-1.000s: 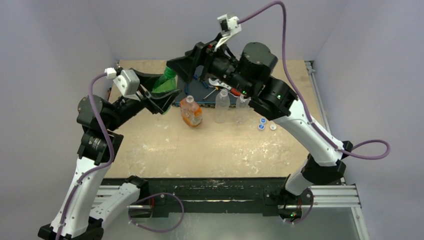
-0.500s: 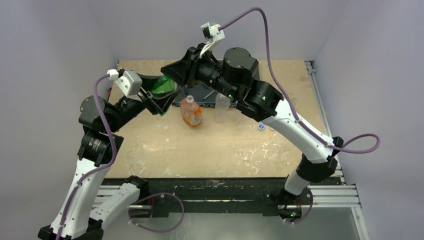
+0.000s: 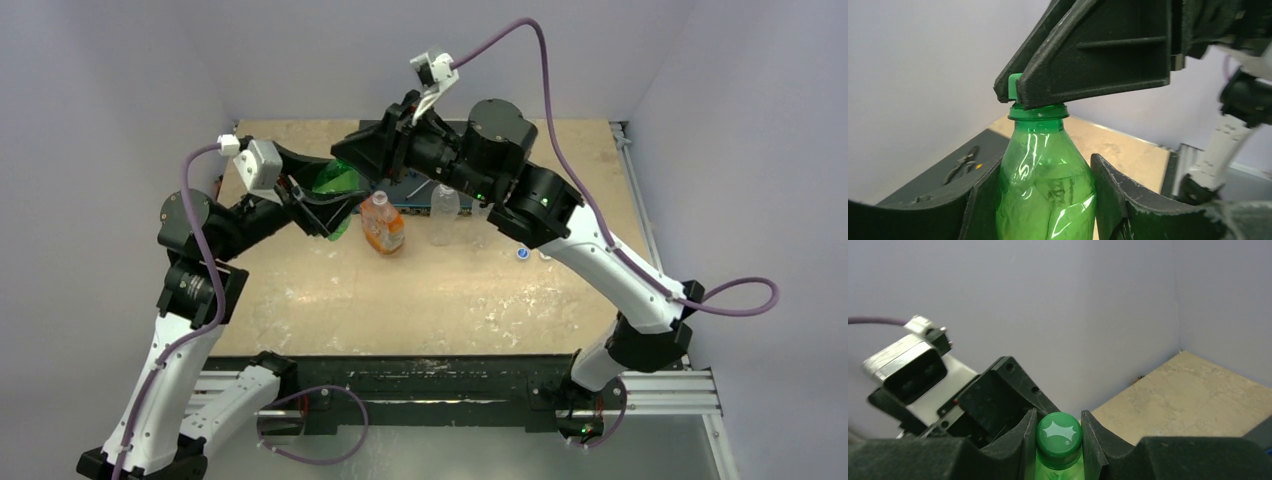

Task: Unscrew the bottle caps
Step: Unscrew the bottle cap from the plastic bottle.

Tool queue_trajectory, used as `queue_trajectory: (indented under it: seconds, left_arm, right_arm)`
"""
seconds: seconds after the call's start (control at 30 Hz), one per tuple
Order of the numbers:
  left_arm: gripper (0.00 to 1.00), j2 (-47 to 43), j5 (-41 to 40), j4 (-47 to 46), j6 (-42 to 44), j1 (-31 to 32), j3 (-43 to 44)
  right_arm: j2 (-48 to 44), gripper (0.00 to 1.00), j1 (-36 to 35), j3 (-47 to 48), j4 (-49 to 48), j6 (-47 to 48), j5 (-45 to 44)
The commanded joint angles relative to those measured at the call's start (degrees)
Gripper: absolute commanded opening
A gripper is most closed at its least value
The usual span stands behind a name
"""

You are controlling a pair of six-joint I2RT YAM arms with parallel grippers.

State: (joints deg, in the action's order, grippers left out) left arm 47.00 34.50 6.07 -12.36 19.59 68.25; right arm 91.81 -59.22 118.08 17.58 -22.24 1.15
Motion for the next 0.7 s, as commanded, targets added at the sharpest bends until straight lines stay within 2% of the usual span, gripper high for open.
queue_trajectory:
  seconds: [0.0, 0.1, 0.23, 0.47, 0.57, 0.6, 0.67]
  left_arm:
    - [0.00, 0.98, 16.80, -10.00, -12.82, -0.17, 1.07]
    - [0.00, 1.50, 23.11, -15.12, -21.32, -0.17, 0.52]
    - [0.00, 1.56, 30.10, -16.52, -24.72, -0.17, 0.97]
    - [0.00, 1.62, 34.43, -21.75, -28.62, -0.18, 0.58]
    - [0.00, 1.26, 33.23, -23.21, -28.35, -0.17, 0.21]
    - [0.00, 1.17, 32.46, -22.91, -27.63, -0.17, 0.14]
    - [0.00, 1.32, 30.75, -21.64, -25.83, -0.18, 0.45]
  right_arm:
    - [-7.49, 0.00, 1.25, -4.89, -7.44, 5.01, 10.08]
    - [-11.77, 0.00, 1.48, -10.87, -12.55, 6.76, 18.14]
    - [-17.87, 0.00, 1.74, -18.31, -20.57, 7.12, 26.57]
    - [-20.51, 0.00, 2.35, -15.25, -19.76, 8.42, 24.68]
    - [-19.90, 0.00, 2.36, -14.72, -18.98, 7.88, 25.89]
    - [-19.58, 0.08, 2.36, -15.18, -18.76, 7.13, 24.78]
    - [-18.73, 0.52, 2.36, -16.14, -17.80, 5.57, 18.61]
